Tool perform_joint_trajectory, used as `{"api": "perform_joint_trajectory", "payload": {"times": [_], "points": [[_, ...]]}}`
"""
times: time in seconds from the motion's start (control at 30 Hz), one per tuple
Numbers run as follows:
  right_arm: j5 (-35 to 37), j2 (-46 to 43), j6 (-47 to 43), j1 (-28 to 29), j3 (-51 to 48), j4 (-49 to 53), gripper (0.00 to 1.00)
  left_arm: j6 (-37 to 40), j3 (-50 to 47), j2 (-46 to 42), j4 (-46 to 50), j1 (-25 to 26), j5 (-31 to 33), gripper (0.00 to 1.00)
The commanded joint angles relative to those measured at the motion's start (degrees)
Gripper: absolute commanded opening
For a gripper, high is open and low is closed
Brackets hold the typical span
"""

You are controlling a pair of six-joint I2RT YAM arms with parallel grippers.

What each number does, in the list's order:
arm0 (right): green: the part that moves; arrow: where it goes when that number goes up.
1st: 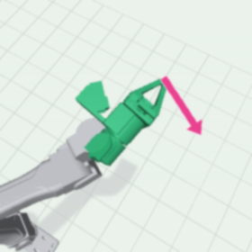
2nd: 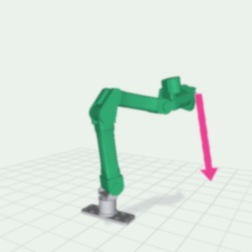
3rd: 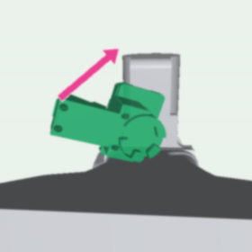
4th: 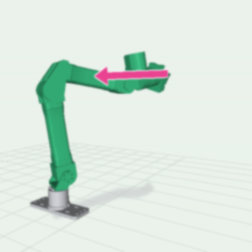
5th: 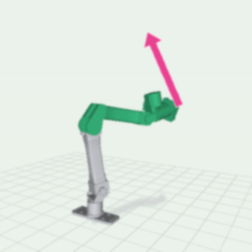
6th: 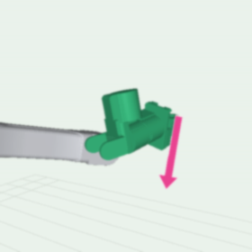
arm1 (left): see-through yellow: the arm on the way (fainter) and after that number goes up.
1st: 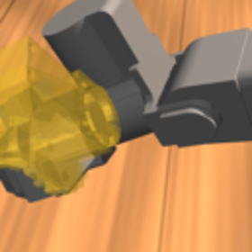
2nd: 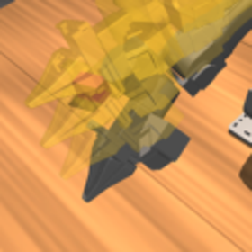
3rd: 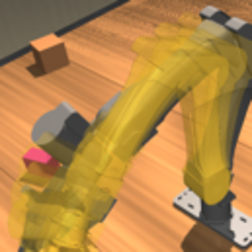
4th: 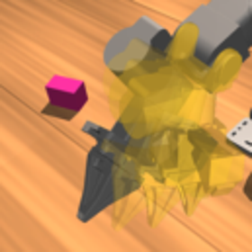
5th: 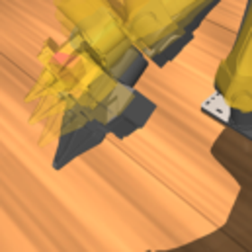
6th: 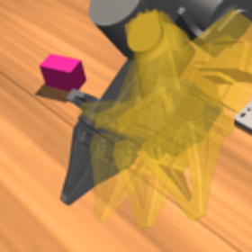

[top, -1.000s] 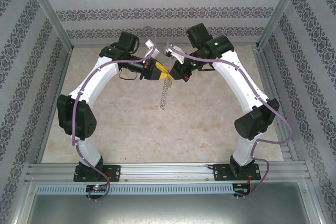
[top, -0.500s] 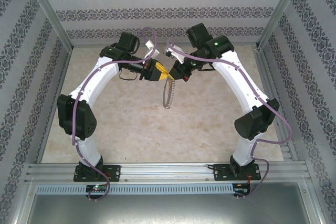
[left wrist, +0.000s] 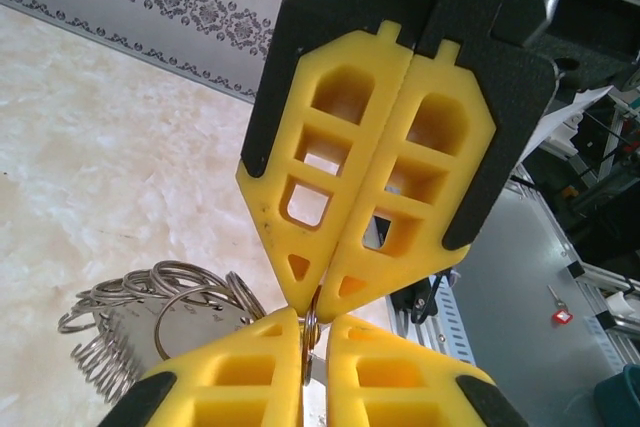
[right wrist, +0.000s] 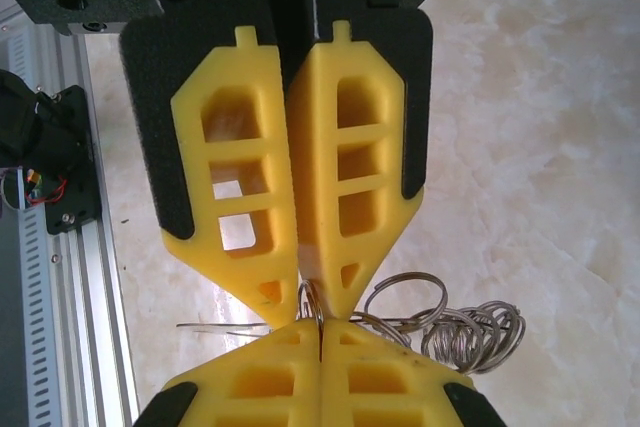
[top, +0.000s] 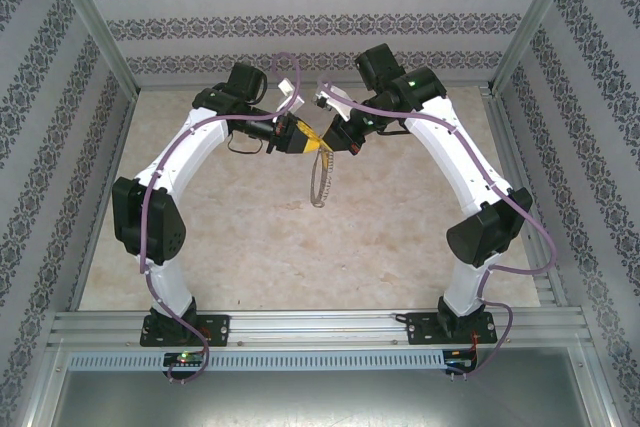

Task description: Put the keys on the keyring

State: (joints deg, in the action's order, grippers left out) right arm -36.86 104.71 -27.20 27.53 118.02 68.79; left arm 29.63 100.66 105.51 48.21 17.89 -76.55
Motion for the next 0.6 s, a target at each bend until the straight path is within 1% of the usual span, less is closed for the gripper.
{"api": "perform_joint_trajectory", "payload": {"times": [0.0,0.13,0.23,0.27,0.3,0.4,0.47,0.57], "points": [[-1.67,-1.34,0.48,0.5,0.94,-3.67,0.0,0.78,-1.16,0.36,1.01,1.01,-2.55,0.01],[-1.29,-2.07,1.33,0.44,0.05,-4.95,0.0,-3.34,-4.17,-1.5,-5.85,1.3,-2.25,0.0],[-1.88,-5.55,4.38,-1.33,-4.52,-9.98,0.21,-8.18,-7.51,-3.72,-13.71,1.43,-0.97,0.0],[-2.53,-7.34,5.82,-2.27,-7.27,-12.67,0.3,-9.33,-8.37,-4.42,-15.62,1.39,-0.5,0.0],[-3.14,-9.28,7.44,-3.22,-9.94,-15.21,0.33,-10.23,-8.97,-4.97,-17.05,1.39,-0.24,0.0],[-5.73,-16.41,13.31,-6.57,-20.24,-25.47,0.36,-12.47,-10.07,-6.47,-20.38,1.4,0.05,0.0],[-8.33,-21.45,19.79,-9.33,-28.86,-35.39,0.39,-13.34,-10.45,-7.11,-21.84,1.4,0.23,0.0],[-12.24,-25.12,26.46,-11.19,-37.15,-45.57,0.39,-14.65,-10.43,-7.76,-23.48,1.36,0.35,0.0]]}}
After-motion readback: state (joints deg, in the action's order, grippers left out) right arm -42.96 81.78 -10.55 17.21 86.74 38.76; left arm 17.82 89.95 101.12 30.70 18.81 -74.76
